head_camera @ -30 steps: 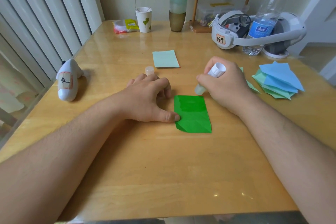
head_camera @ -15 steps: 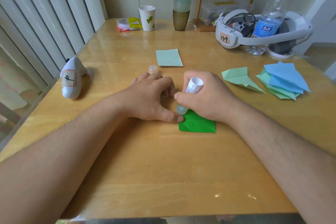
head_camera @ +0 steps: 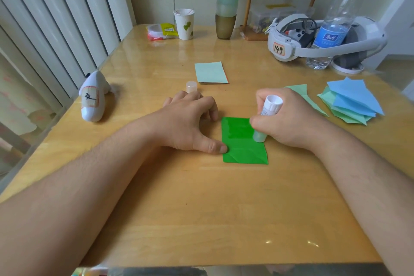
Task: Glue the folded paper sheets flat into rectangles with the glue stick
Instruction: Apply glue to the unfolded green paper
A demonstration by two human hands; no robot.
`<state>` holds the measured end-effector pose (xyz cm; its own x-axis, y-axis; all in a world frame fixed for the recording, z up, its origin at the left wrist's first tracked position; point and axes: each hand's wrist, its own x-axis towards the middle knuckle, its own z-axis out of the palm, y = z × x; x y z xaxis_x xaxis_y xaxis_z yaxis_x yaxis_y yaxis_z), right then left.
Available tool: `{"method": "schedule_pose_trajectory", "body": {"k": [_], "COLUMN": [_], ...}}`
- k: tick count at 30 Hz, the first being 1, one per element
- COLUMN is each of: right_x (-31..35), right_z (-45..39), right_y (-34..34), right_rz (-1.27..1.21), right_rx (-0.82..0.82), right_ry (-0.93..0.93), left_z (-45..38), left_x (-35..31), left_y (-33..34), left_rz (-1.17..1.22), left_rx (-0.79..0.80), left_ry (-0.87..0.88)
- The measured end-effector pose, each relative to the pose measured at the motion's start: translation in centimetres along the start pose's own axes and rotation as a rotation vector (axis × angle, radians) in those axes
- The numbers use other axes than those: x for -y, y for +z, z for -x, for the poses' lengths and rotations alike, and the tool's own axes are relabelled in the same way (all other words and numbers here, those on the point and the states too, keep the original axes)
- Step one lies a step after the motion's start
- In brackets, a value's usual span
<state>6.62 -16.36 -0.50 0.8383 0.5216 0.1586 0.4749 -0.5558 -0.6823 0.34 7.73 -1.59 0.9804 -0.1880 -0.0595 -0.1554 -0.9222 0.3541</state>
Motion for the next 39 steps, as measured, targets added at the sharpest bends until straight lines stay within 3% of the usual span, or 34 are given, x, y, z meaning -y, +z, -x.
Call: {"method": "schedule_pose_trajectory", "body": {"k": [5, 11, 23, 39], "right_x": [0.2, 0.7, 1.9, 1.6], "right_z": [-0.1, -0.3, -0.3, 0.4], "right_y": [-0.1, 0.1, 3.2, 0.7], "right_rz": [0.036, -0.174, -0.113, 0.070], "right_rx": [-0.069, -0.245, -0.008, 0.061], "right_ry": [-0.022, -0.078, -0.065, -0.012], "left_z": [-0.1, -0.1, -0.2, 0.5], "left_x": [0.0, -0.2, 0.0, -0.3], "left_y": [0.0, -0.1, 0.2, 0.5], "left_rz": [-0.003, -0.007, -0.012, -0.007], "left_rx": [0.000, 0.003, -0.012, -0.047], "left_ry": [-0.002, -0.003, -0.016, -0.030]}}
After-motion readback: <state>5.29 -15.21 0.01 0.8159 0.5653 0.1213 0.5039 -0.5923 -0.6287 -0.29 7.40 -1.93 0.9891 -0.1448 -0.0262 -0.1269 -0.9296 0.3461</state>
